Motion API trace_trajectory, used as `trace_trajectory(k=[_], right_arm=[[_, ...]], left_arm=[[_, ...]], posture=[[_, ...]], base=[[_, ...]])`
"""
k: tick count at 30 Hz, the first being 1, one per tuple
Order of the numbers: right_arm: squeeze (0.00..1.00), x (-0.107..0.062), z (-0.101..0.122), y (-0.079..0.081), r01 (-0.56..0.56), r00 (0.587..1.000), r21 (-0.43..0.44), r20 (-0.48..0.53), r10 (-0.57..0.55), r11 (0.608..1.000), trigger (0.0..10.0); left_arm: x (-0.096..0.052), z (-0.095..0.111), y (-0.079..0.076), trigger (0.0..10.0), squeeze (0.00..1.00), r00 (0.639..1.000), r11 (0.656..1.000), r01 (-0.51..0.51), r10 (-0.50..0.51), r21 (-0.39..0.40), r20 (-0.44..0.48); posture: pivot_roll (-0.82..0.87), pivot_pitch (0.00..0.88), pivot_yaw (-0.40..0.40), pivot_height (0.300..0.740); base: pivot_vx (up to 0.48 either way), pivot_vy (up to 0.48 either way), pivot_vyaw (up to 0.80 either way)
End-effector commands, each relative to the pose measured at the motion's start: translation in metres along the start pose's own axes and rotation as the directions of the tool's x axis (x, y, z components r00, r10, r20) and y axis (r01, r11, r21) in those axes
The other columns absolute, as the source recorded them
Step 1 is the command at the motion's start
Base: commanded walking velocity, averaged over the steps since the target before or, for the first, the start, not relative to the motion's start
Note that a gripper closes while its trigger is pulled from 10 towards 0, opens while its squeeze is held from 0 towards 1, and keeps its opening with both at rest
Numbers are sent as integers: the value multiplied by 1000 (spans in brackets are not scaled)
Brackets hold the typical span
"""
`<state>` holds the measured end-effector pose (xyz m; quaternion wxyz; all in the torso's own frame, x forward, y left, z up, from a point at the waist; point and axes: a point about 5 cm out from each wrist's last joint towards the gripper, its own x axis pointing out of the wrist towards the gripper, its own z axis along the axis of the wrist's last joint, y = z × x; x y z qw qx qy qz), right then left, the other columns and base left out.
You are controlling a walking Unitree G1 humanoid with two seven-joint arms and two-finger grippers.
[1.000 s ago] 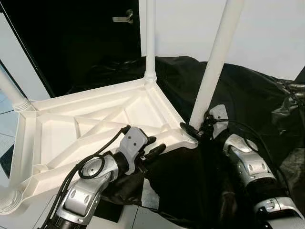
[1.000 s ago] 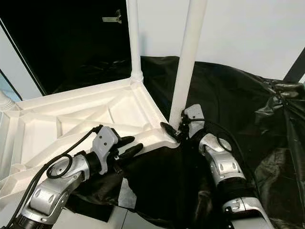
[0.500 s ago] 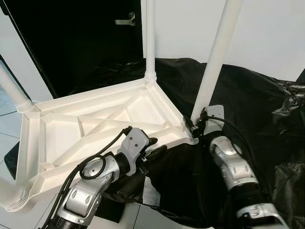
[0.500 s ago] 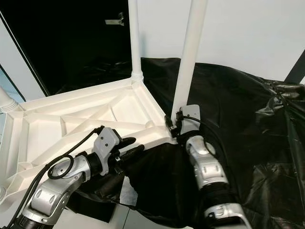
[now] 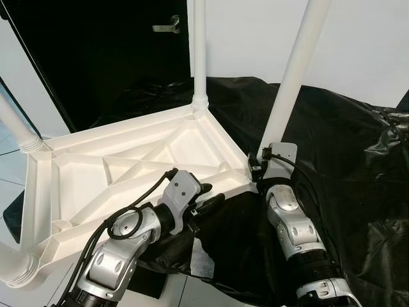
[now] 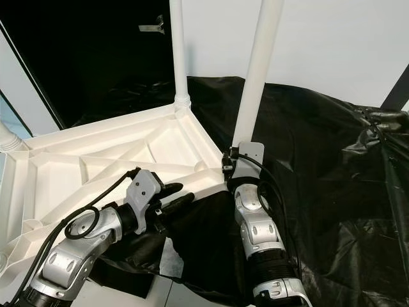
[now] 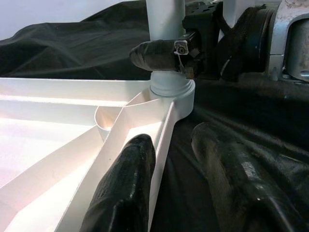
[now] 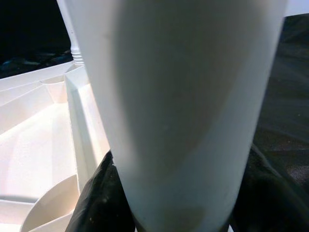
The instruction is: Building children table
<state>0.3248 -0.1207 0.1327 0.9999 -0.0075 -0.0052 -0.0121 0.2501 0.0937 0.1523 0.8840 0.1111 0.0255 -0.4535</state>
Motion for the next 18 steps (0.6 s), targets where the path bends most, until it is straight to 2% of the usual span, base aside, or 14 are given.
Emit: trace_trajectory(k=[1,3,4,6,12,13,14,18], right_arm=[[0,-2,-5,-7,19,1000,-3,-14,-19,1000,10000],[0,-2,-3,-8,1,1000,-3,-2,-1,1000,10000],[1000,-3,-2,-9,-24,1000,7,11,24,1000,10000],[1000,-7,1,-9,-97,994,29,44,95,995,10000],[1000,-17,8,-6,-166,982,74,106,158,983,10000],[847,-21,8,-5,-184,978,79,118,174,980,10000],[0,-24,9,-4,-190,976,93,129,178,977,10000],[0,-36,9,-1,-232,964,120,159,212,965,10000]], left_arm=[[1,0,0,10000,0,1000,1000,8,-8,0,-6],[1,0,0,10000,0,1000,1000,7,-7,0,-5],[2,0,-1,10000,0,1000,1000,8,-8,0,-4],[2,1,-1,10000,0,1000,1000,7,-7,-1,-1],[-2,1,0,10000,0,1000,1000,1,-1,-5,-1],[-3,1,0,10000,0,1000,1000,0,0,-7,-2],[-5,0,-1,10000,0,1000,1000,0,0,-10,-4],[-13,-2,-3,10000,0,1000,1000,0,0,-30,-18]], posture=[[35,0,-16,740],[34,0,-16,740],[33,0,-17,740],[33,0,-19,740],[37,0,-23,740],[37,0,-23,740],[42,0,-25,740],[47,0,-24,740]], base=[[0,0,0],[0,0,0],[0,0,0],[0,0,0],[0,0,0],[0,0,0],[0,0,0],[0,0,0]])
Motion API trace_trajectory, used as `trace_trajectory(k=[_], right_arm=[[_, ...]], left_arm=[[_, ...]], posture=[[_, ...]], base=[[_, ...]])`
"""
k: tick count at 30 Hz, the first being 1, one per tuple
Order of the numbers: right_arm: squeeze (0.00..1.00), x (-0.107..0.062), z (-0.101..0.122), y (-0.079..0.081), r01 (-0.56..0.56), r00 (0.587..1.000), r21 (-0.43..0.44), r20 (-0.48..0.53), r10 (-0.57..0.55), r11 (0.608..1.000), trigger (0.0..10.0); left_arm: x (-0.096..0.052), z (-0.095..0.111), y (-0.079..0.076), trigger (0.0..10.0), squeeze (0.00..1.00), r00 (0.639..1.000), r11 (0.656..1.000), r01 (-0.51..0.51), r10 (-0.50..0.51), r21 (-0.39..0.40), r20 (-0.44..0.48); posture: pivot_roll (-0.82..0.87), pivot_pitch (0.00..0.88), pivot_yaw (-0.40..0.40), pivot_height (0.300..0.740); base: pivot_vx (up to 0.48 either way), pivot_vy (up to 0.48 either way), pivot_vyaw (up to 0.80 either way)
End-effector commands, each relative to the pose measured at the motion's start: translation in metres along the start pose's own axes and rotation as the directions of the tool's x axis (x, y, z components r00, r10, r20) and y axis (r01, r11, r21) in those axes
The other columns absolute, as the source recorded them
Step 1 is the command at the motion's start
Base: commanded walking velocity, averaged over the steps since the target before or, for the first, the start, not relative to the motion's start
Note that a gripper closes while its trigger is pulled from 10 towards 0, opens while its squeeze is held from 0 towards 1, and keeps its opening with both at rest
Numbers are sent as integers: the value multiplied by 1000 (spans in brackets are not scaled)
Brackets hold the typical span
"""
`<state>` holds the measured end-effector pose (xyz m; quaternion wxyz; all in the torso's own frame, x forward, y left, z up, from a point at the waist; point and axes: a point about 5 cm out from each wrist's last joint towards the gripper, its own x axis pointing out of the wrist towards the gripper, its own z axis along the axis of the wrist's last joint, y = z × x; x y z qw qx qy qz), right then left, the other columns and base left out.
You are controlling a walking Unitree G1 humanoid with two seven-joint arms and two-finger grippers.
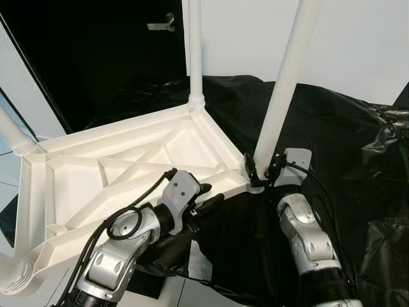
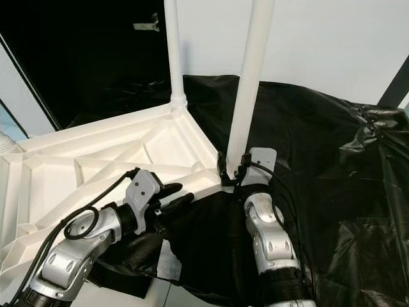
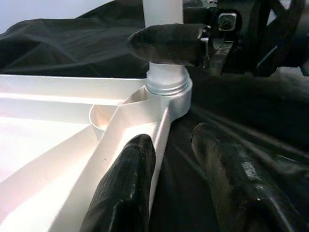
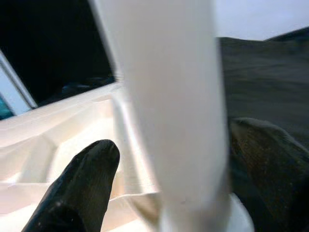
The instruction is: Building children table
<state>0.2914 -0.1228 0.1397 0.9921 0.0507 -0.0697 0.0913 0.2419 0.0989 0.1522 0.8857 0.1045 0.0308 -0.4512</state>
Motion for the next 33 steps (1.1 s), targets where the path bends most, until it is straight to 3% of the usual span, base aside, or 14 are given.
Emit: trace_trajectory(k=[1,8,9,10,16,22,27,33], right_arm=[[0,-5,2,4,-31,999,15,20,31,999,10000],[0,-15,2,3,-61,998,-3,17,61,998,10000],[0,-25,-2,5,-125,992,-14,-19,125,992,10000],[0,-28,-3,7,-147,989,-19,-32,146,989,10000],[0,-36,-6,7,-172,983,-10,-60,171,985,10000],[0,-43,-8,17,-316,944,7,-102,315,949,10000],[0,-35,-7,21,-411,906,1,-114,408,912,10000],[0,-14,-5,17,-418,905,-22,-101,413,908,10000]], left_arm=[[-8,-2,1,10000,0,1000,1000,0,-1,-13,-21],[-23,-7,7,10000,0,997,999,-47,47,7,-54],[-46,-17,20,10000,0,987,994,-105,106,14,-120],[-54,-19,24,10000,0,983,993,-119,120,16,-141],[-76,-21,29,10000,0,976,991,-133,131,0,-176],[-101,-28,25,10000,0,963,992,-120,108,-32,-248],[-113,-24,35,10000,0,956,988,-156,151,2,-250],[-118,-20,47,10000,0,952,985,-163,170,47,-254]], posture=[[47,0,-24,740],[54,0,-21,740],[63,0,-22,740],[63,0,-22,740],[72,0,-26,740],[80,0,-25,740],[96,0,-38,740],[104,0,-45,740]], base=[[0,0,0],[0,0,0],[0,0,0],[0,0,0],[0,0,0],[0,0,0],[0,0,0],[0,0,0]])
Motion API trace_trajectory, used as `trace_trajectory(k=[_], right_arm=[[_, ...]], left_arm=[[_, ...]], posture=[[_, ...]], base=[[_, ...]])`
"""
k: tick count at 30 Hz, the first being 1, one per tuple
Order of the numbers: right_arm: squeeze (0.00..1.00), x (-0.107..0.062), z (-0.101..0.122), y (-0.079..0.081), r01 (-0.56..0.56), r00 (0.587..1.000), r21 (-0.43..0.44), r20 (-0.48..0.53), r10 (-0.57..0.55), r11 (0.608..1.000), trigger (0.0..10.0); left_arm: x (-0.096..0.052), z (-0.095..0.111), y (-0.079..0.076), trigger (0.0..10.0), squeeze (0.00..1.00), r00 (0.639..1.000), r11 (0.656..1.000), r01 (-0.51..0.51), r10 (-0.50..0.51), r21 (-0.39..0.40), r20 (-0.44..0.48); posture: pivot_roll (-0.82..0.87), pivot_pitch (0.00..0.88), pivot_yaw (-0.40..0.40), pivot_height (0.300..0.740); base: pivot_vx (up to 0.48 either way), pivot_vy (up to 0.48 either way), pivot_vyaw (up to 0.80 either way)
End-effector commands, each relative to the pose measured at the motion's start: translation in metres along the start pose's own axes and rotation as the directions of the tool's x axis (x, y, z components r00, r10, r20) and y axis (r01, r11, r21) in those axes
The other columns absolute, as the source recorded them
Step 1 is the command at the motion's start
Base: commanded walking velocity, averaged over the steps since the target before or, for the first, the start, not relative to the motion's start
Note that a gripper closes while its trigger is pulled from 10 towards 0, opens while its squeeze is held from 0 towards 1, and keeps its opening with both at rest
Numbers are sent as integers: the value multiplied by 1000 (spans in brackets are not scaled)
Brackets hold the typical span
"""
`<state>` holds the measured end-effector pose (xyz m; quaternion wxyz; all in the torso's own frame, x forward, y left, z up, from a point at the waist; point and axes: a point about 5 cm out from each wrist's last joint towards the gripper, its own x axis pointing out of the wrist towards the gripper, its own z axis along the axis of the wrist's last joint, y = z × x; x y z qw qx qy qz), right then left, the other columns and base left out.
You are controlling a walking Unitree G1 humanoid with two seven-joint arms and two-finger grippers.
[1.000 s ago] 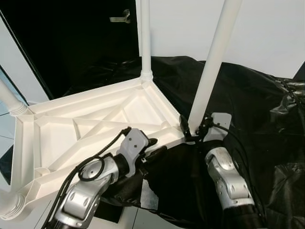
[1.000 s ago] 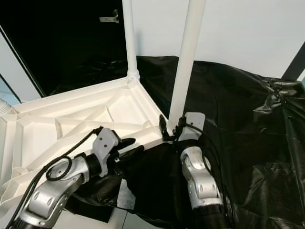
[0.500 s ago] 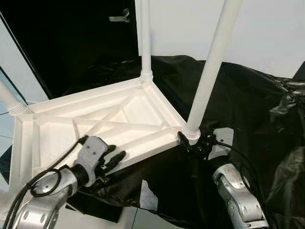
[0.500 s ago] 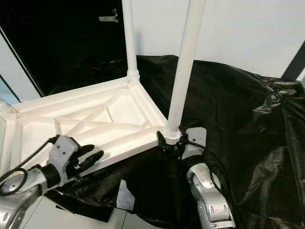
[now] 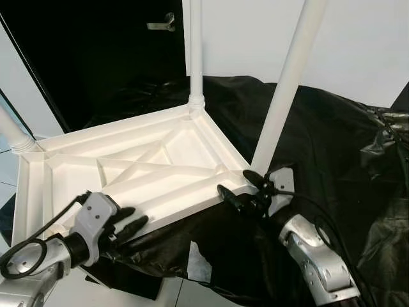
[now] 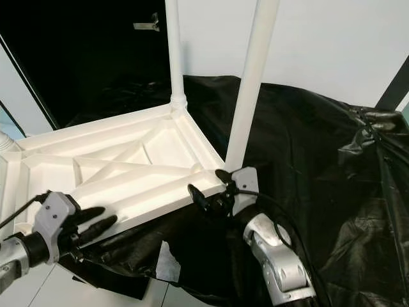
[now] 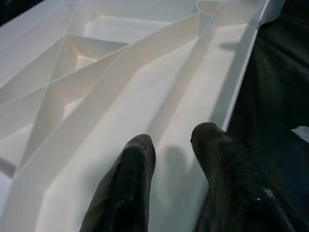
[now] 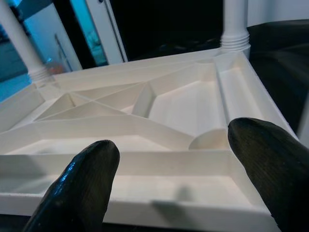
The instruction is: Building children table
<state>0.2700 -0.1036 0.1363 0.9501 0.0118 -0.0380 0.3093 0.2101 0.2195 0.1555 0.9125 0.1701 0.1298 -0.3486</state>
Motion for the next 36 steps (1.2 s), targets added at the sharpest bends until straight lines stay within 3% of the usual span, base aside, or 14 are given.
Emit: trace_trajectory(k=[1,5,7,18,24,29,31,32,33,36], right_arm=[[0,7,-1,-12,26,1000,-12,-4,-26,1000,10000],[0,21,4,-23,50,999,-15,18,-50,999,10000],[0,37,12,-34,76,996,-6,48,-75,997,10000],[0,40,22,-58,236,967,-15,106,-233,972,10000],[0,25,22,-99,462,882,-40,125,-454,886,10000],[0,18,23,-110,526,845,-43,135,-517,849,10000],[0,6,23,-124,629,773,-42,144,-618,776,10000],[0,6,23,-124,629,773,-42,144,-618,776,10000],[0,1,23,-128,668,740,-44,148,-656,743,10000],[0,1,23,-128,668,740,-44,148,-656,743,10000]], left_arm=[[-3,2,7,10000,0,1000,1000,15,-15,25,-3],[-2,6,14,10000,0,1000,999,11,-11,35,5],[2,12,19,10000,0,1000,998,23,-24,59,17],[1,16,17,10000,0,996,993,88,-90,77,22],[14,29,29,10000,0,991,983,112,-121,144,55],[23,36,33,10000,0,987,979,125,-139,160,75],[46,52,32,10000,0,973,967,163,-190,196,129],[46,52,32,10000,0,973,967,163,-190,196,129],[57,61,31,10000,0,964,960,177,-214,218,156],[57,61,31,10000,0,964,960,177,-214,218,156]], posture=[[107,0,-49,740],[109,0,-48,740],[114,0,-47,740],[121,0,-48,740],[111,0,-34,740],[112,0,-33,740],[101,0,-25,740],[101,0,-25,740],[94,0,-20,740],[94,0,-20,740]], base=[[0,0,0],[0,0,0],[0,0,0],[0,0,0],[0,0,0],[0,0,0],[0,0,0],[0,0,0],[0,0,0],[0,0,0]])
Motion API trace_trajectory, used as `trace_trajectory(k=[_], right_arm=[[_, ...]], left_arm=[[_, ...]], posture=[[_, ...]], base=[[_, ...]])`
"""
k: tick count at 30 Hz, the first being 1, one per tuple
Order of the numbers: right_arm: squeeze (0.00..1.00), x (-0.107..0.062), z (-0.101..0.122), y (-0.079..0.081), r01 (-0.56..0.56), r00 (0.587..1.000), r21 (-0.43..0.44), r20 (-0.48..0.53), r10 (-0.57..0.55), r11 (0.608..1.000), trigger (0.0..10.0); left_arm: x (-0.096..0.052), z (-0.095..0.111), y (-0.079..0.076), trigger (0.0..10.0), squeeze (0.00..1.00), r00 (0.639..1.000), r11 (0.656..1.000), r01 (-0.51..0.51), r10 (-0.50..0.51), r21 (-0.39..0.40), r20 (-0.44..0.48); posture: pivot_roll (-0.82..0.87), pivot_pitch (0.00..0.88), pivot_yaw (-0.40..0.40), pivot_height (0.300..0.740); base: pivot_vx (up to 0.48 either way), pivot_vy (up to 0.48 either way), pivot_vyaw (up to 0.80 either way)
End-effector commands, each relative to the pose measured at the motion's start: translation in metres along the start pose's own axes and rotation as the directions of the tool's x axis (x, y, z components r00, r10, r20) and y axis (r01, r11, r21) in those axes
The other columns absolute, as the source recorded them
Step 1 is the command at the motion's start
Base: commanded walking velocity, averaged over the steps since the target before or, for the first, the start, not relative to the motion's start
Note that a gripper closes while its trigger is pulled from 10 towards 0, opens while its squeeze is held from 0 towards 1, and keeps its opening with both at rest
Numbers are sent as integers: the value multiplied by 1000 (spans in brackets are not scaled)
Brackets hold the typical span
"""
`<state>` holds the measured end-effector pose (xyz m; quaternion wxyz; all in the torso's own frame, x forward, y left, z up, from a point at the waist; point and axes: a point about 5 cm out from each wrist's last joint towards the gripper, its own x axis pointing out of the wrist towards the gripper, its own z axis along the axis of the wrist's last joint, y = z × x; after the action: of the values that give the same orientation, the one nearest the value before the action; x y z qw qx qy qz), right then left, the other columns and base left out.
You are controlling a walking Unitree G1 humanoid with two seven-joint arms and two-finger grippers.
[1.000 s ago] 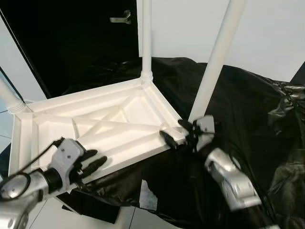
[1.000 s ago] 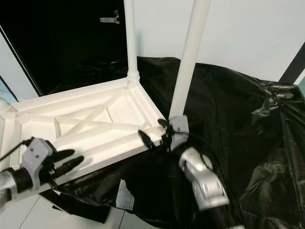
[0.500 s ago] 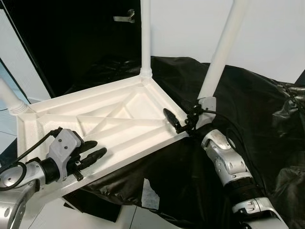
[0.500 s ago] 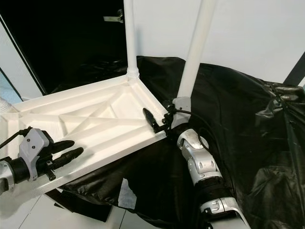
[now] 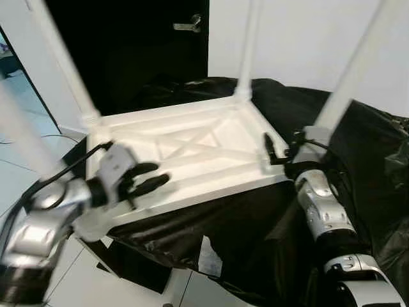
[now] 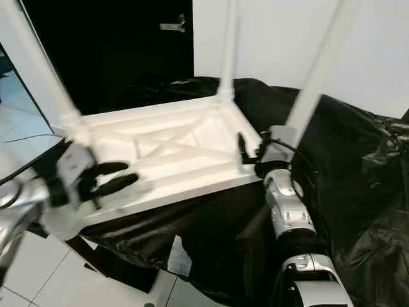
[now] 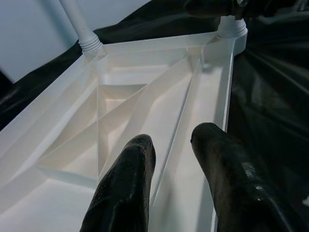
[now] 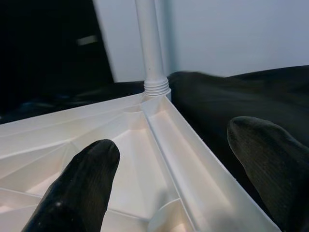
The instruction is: Building children table
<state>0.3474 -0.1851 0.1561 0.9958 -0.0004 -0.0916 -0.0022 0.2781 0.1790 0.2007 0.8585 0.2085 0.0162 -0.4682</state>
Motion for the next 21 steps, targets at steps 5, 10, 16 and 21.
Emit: trace_trajectory(k=[5,10,16,21], right_arm=[[0,-9,2,-37,201,979,-20,34,-200,979,10000],[0,-6,2,-27,127,991,-22,34,-126,992,10000],[0,-2,-3,11,-64,998,-16,10,64,998,10000],[0,1,-8,19,-77,997,-15,-12,77,997,10000]], left_arm=[[38,15,5,10000,0,996,998,56,-58,37,63],[53,22,-5,10000,0,987,993,114,-115,21,112],[43,14,-49,10000,0,968,969,218,-198,-119,156],[22,6,-71,10000,0,969,957,228,-204,-178,140]], posture=[[39,0,20,740],[20,0,36,740],[44,0,21,740],[79,0,-7,740]], base=[[0,0,0],[0,0,0],[0,0,0],[0,0,0]])
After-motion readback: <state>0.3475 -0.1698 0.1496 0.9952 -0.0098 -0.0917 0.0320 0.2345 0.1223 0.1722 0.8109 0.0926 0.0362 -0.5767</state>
